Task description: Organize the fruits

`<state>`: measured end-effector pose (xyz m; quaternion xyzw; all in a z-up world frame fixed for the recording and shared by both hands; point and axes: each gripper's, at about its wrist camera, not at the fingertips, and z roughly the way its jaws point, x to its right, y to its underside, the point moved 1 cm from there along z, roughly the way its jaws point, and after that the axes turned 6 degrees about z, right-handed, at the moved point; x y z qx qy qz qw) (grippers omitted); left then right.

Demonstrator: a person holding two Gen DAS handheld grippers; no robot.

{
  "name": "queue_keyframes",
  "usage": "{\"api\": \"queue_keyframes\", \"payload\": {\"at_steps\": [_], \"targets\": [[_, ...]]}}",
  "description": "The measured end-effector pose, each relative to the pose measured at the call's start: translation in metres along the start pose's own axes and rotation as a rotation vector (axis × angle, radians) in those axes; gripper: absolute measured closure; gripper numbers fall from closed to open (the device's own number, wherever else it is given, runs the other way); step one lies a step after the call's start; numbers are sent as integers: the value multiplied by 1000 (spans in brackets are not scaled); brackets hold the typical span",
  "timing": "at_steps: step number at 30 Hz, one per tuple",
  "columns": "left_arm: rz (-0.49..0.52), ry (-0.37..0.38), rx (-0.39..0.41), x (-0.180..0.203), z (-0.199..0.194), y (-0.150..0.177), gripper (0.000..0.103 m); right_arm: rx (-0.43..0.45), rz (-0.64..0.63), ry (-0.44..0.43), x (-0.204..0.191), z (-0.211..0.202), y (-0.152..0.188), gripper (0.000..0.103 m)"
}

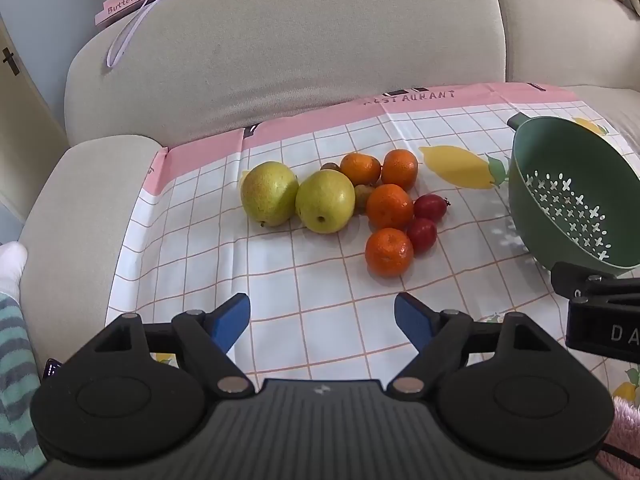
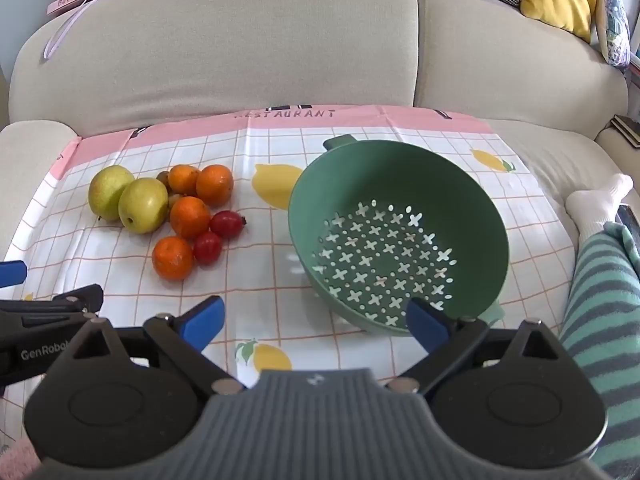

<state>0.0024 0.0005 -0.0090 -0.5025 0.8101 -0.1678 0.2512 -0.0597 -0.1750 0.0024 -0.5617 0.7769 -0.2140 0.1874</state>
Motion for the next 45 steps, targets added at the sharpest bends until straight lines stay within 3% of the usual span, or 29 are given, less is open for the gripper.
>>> {"api": "queue_keyframes", "payload": {"at_steps": [45], "targets": [[-18,16,-21,1,3,4,7,-26,7,-6,-1,2,4,9]]}}
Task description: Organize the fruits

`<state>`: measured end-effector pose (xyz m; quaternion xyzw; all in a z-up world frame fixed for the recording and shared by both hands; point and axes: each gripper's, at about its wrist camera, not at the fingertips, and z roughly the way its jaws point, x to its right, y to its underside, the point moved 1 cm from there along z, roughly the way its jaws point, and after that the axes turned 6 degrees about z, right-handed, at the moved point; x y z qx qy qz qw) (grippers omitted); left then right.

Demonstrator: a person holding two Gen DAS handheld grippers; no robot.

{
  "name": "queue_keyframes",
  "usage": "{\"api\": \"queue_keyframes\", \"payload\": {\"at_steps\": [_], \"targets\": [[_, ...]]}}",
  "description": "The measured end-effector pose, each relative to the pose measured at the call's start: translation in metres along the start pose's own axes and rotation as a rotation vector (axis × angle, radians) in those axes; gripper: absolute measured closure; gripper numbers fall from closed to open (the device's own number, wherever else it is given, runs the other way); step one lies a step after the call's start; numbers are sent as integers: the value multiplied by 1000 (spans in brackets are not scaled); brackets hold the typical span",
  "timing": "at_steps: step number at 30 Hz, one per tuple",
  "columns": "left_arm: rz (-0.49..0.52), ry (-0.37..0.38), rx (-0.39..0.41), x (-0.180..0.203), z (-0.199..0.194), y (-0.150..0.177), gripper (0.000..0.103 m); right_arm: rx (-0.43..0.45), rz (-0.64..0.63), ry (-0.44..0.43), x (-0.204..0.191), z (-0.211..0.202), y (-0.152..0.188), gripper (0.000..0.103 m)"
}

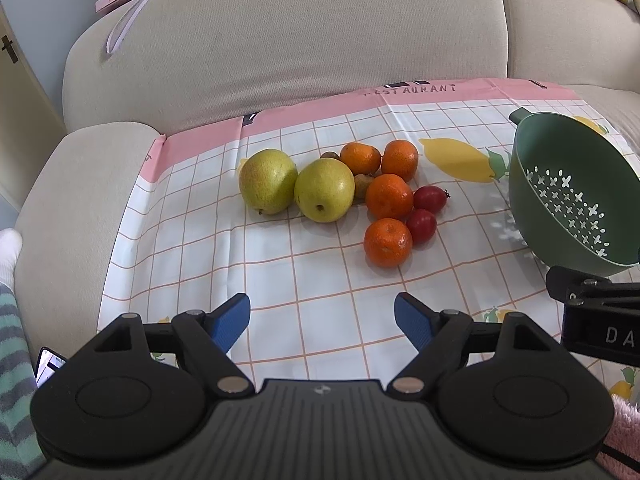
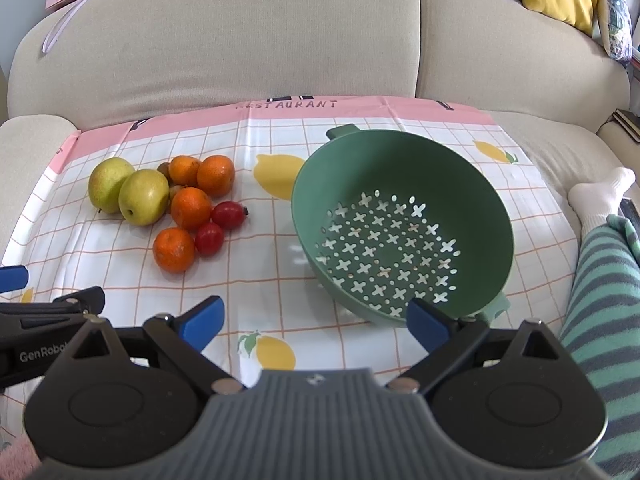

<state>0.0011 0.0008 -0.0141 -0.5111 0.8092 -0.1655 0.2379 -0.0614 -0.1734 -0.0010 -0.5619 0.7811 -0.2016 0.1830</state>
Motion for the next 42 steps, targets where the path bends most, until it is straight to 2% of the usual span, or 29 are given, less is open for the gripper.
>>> {"api": "queue_keyframes", "payload": {"at_steps": [26,31,32,34,36,40,42], "targets": [[-16,24,-16,-1,1,-1,7,-1,-5,-8,-4,-3,-3,9],[-32,90,-46,-3,5,-1,9,11,4,-90,-4,-3,-4,14],[-35,97,-45,-4,5,0,11,17,7,-106,-4,-3,-4,16],[-47,131,-50,-8,7,1,27,30,5,-129,-5,-1,-4,19],[-74,181,-51,-13,10,2,33,40,-10,-148,-7,1,-4,25],[-106,248,-8,-22,11,2,55,43,-45,-212,-12,5,-5,45],[-105,288,8,-25,13,-1,57,51,-74,-247,-18,9,-7,52]]}}
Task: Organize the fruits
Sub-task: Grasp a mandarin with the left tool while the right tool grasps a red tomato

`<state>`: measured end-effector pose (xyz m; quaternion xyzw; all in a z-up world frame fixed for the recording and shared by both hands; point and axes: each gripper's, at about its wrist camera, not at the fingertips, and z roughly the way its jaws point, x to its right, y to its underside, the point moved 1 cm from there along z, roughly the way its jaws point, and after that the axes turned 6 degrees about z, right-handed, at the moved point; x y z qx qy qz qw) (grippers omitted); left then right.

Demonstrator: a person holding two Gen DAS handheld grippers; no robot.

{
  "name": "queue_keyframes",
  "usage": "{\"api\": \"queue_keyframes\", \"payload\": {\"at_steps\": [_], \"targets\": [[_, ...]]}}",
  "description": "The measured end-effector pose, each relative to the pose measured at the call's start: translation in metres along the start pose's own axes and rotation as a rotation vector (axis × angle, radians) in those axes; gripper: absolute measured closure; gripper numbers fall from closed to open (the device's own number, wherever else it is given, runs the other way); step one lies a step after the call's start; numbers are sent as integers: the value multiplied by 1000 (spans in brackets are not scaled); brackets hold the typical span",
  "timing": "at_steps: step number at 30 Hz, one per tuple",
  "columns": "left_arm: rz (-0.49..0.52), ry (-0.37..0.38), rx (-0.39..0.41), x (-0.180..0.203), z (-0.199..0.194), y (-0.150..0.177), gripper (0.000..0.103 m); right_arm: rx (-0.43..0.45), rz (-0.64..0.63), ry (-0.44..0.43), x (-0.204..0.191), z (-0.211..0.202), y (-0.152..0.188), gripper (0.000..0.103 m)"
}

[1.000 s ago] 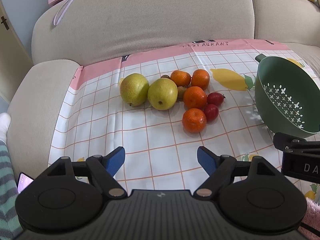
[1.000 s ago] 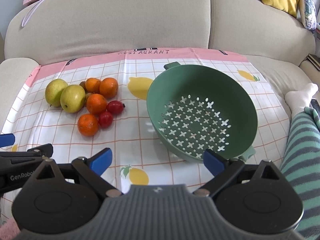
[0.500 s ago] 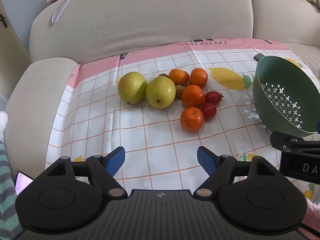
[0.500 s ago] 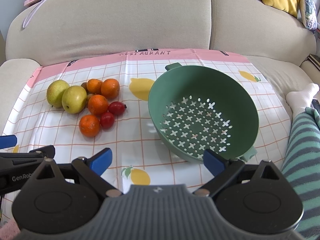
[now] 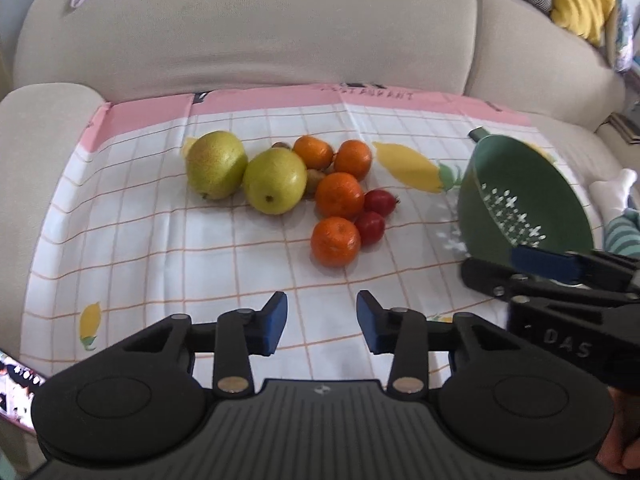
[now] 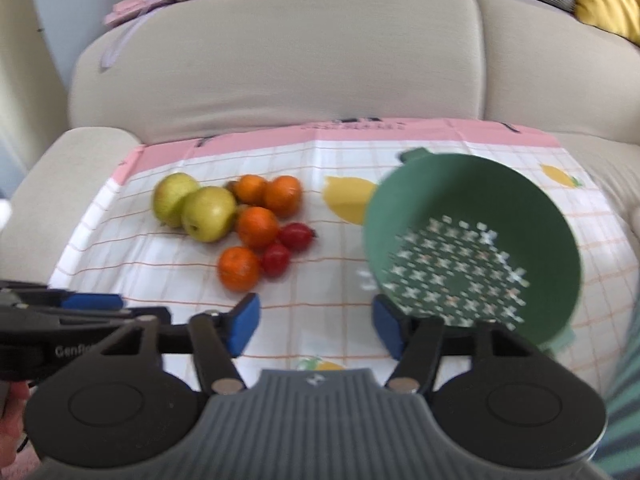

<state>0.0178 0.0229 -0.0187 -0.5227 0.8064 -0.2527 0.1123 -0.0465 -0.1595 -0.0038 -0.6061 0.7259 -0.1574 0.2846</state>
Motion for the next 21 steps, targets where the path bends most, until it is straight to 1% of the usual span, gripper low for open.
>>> {"api": "queue_keyframes", "payload": {"at_steps": [2,5,7,8,10,11,14,16,21], "targets": [[-2,21,-4,-3,3,-4,60,1,-27,-35,-4,5,-1,58],[-24,55,-14,-8,11,-10,62,3,-69,-106,-9,16,-2,62],[-26,52,-22,-11,17,-14,61,3,-94,-148,-10,26,-2,64],[-30,60,-27,-14,21,-16,60,-3,-102,-152,-10,31,-2,64],[-53,91,-37,-21,27,-19,55,-14,-129,-128,-10,42,-3,66],[-54,95,-39,-23,31,-20,54,-19,-141,-114,-10,48,-4,67],[-13,84,-53,-24,43,-21,52,-43,-116,-122,-5,61,-7,67],[15,89,-60,-25,51,-21,52,-52,-127,-121,-7,70,-9,67],[35,113,-98,-31,65,-24,52,-66,-285,-125,-16,92,-6,70]]}}
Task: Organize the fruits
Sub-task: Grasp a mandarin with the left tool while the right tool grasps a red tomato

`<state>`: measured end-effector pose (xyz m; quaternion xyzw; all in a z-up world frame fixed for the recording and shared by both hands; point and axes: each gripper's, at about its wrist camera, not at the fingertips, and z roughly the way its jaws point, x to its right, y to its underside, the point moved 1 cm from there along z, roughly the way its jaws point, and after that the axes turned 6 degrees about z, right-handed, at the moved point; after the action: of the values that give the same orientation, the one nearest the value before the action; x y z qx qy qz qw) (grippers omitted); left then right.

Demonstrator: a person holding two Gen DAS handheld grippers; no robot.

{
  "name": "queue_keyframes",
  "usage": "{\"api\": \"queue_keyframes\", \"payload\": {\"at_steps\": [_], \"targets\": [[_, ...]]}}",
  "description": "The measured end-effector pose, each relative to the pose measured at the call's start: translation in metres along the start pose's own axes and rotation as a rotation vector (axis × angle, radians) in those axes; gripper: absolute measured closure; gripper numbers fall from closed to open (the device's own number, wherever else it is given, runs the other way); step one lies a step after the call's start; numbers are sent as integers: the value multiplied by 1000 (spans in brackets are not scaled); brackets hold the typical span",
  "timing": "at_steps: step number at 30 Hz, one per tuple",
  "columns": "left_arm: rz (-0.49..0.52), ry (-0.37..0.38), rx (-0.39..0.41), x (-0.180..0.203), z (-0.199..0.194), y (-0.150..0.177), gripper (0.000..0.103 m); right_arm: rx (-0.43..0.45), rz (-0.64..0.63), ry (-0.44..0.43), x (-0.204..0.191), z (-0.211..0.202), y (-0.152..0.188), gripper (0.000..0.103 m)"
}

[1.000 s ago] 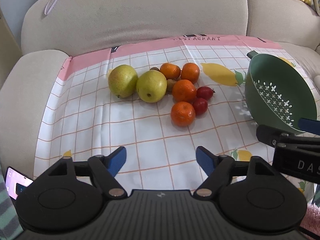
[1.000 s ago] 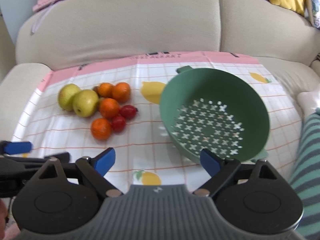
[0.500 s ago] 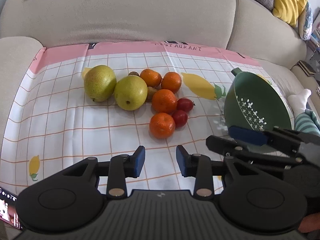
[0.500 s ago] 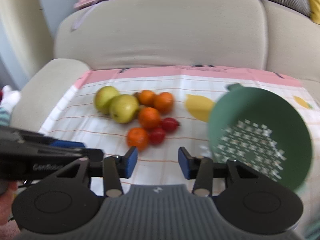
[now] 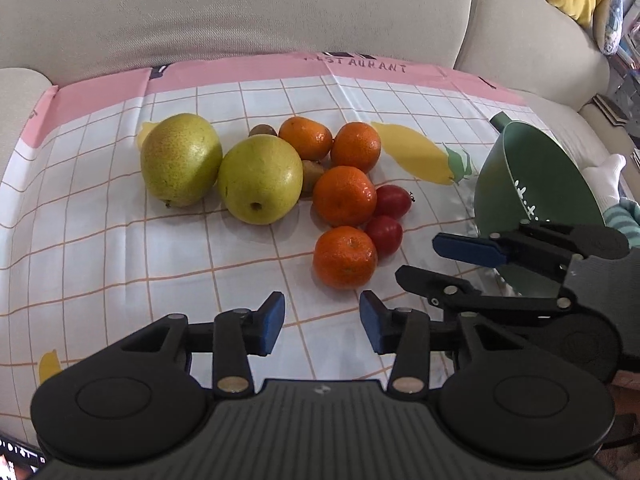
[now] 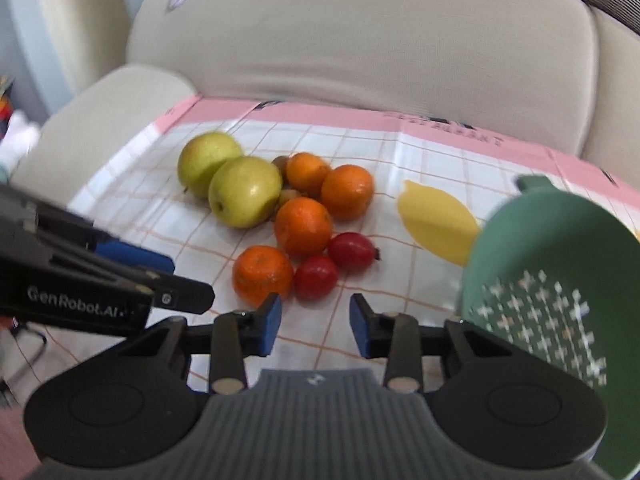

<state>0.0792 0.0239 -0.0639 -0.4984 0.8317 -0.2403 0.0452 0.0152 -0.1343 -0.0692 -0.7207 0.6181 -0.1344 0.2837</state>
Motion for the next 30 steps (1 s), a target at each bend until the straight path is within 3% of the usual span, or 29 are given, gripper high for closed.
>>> {"api": "queue_keyframes", "payload": {"at_steps": [7,12,21,24,30], "targets": [[-5,25,-38,-5,10,-11,40,6,-203,73,-11,18,-2,73],[-16,55,-52,-6,17,-17,36,1,-286,69,-15,28,-2,72],[-45,78,-72,-4,33,-23,37,10,-322,37,-20,36,0,69],[-57,75,-75,-5,36,-23,42,9,-294,30,-18,36,-1,69],[-125,76,-73,-9,43,-23,43,-1,-283,30,-19,37,0,73]]}}
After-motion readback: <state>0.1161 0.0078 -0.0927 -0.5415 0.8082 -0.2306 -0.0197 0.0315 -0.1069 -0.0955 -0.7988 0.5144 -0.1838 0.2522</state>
